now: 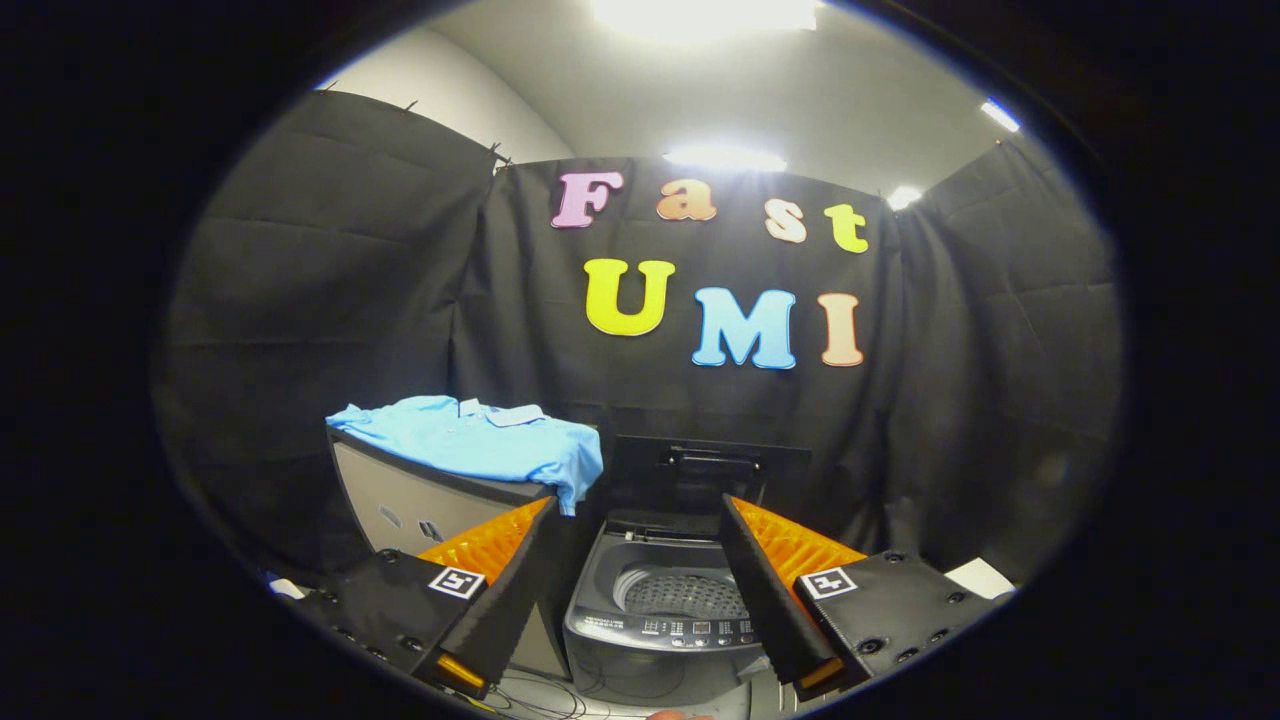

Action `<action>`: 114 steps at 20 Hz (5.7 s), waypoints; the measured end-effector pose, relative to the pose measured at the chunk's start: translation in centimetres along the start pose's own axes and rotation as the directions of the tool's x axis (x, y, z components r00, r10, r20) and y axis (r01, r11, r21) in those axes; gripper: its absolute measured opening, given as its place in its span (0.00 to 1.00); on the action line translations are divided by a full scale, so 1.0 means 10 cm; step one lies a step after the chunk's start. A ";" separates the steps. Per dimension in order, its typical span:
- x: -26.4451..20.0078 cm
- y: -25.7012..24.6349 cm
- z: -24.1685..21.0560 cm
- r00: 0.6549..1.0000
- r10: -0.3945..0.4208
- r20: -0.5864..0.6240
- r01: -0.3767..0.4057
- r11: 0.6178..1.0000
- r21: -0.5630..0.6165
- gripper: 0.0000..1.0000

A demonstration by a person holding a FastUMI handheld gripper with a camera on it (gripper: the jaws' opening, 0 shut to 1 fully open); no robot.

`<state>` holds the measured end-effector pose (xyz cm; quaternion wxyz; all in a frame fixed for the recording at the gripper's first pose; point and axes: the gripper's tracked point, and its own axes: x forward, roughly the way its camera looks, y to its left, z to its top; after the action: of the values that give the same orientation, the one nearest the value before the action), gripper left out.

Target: Put the clothes into the washing machine and then close the washing machine lid.

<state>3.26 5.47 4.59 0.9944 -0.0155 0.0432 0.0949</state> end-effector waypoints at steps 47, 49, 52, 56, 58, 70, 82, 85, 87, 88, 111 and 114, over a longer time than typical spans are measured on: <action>2.23 2.42 0.51 0.872 0.368 -0.324 -0.378 0.925 0.035 0.99; 2.22 2.47 0.46 0.867 0.371 -0.333 -0.382 0.924 0.034 0.99; 2.19 2.49 0.39 0.863 0.370 -0.345 -0.386 0.922 0.023 0.99; 2.18 2.49 0.34 0.860 0.365 -0.357 -0.384 0.923 0.019 0.99; 2.20 2.49 0.31 0.859 0.363 -0.362 -0.381 0.924 0.021 0.99; 2.77 2.91 -0.09 0.818 0.366 -0.444 -0.382 0.922 0.057 0.99; 2.87 2.93 -0.35 0.800 0.364 -0.476 -0.375 0.924 0.076 0.99; 2.84 2.94 -0.35 0.810 0.360 -0.463 -0.381 0.923 0.051 0.74; 2.83 2.88 -0.35 0.839 0.304 -0.451 -0.333 0.943 0.017 0.35; 2.81 2.88 -0.36 0.848 0.279 -0.451 -0.308 0.951 0.011 0.15; 2.60 2.68 0.57 0.817 0.525 -0.237 -0.501 0.851 0.157 0.01; 2.53 2.57 0.99 0.829 0.539 -0.150 -0.525 0.842 0.126 0.01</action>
<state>23.98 35.86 11.61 0.9205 0.0280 0.1388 0.3643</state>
